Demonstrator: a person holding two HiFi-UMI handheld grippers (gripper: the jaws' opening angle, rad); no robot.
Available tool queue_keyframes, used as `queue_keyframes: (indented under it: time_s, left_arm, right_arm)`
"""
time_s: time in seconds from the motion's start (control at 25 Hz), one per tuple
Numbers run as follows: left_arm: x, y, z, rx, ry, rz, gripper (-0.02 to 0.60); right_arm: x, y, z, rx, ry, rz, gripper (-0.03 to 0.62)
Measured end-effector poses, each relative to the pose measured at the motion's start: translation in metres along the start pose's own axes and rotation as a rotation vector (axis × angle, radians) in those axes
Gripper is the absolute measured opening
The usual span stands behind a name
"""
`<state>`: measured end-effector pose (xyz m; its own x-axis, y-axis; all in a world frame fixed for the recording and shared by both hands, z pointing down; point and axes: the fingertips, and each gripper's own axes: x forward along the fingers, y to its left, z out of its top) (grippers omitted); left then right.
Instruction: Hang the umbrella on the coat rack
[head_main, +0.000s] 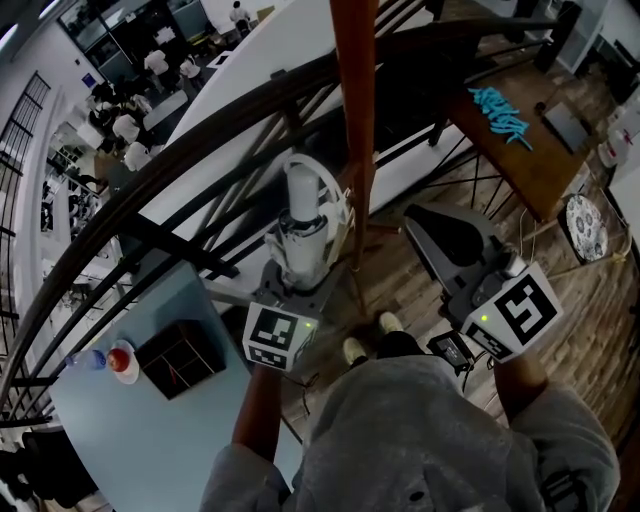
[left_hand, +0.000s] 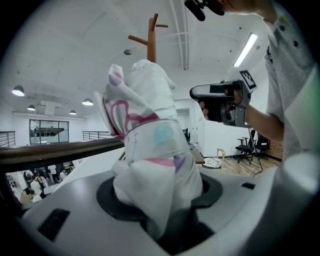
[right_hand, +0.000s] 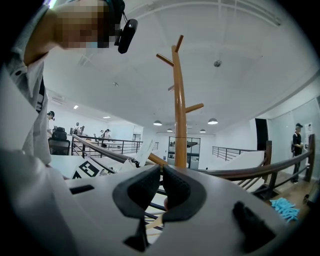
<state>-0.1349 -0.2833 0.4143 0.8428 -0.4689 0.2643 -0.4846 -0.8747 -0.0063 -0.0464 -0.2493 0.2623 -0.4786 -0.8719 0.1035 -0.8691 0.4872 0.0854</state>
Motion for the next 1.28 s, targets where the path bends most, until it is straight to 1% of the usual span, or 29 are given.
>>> queue_keyframes:
  time_s: [0.08, 0.2, 0.24, 0.28, 0.32, 0.48, 0.52, 0.6, 0.68, 0.84, 1.04, 1.16, 1.28]
  left_arm:
    - [-0.001, 0.002, -0.002, 0.000, 0.006, 0.006, 0.244]
    - [-0.002, 0.000, -0.003, 0.005, 0.007, 0.004, 0.244]
    - [-0.002, 0.000, -0.003, 0.007, 0.009, 0.002, 0.243]
    - [-0.002, -0.001, -0.003, 0.008, 0.009, 0.001, 0.244]
    - [-0.002, -0.001, -0.002, 0.009, 0.007, 0.001, 0.242]
    - [-0.003, 0.000, 0.006, 0.010, -0.009, 0.003, 0.244]
    - [-0.004, 0.001, 0.007, 0.011, -0.010, 0.003, 0.242]
    - [-0.006, 0.003, 0.007, 0.012, -0.012, 0.005, 0.244]
    - [-0.007, 0.006, 0.007, 0.010, -0.013, 0.008, 0.244]
    - [-0.010, 0.012, 0.001, 0.010, 0.003, 0.019, 0.244]
    - [-0.010, 0.022, -0.016, -0.003, 0.045, 0.045, 0.244]
    - [-0.005, 0.026, -0.027, 0.001, 0.085, 0.067, 0.244]
    - [-0.001, 0.028, -0.034, -0.010, 0.106, 0.078, 0.244]
  right_arm:
    - [0.003, 0.004, 0.000, 0.026, -0.012, 0.014, 0.032]
    - [0.013, 0.014, 0.003, 0.102, -0.030, 0.054, 0.036]
    - [0.018, 0.018, 0.004, 0.121, -0.035, 0.069, 0.064]
    - [0.025, 0.022, 0.005, 0.132, -0.036, 0.080, 0.119]
    - [0.033, 0.025, 0.006, 0.134, -0.036, 0.083, 0.129]
    - [0.057, 0.031, 0.004, 0.116, -0.021, 0.061, 0.127]
    - [0.060, 0.033, 0.002, 0.117, -0.015, 0.061, 0.116]
    - [0.063, 0.032, 0.001, 0.124, -0.009, 0.057, 0.062]
    - [0.065, 0.030, 0.002, 0.133, -0.010, 0.051, 0.046]
    - [0.067, 0.028, 0.003, 0.161, -0.020, 0.045, 0.040]
    - [0.070, 0.025, -0.004, 0.156, -0.013, 0.026, 0.040]
    - [0.071, 0.015, -0.008, 0.140, -0.005, -0.017, 0.040]
    - [0.072, 0.003, -0.011, 0.127, -0.003, -0.062, 0.041]
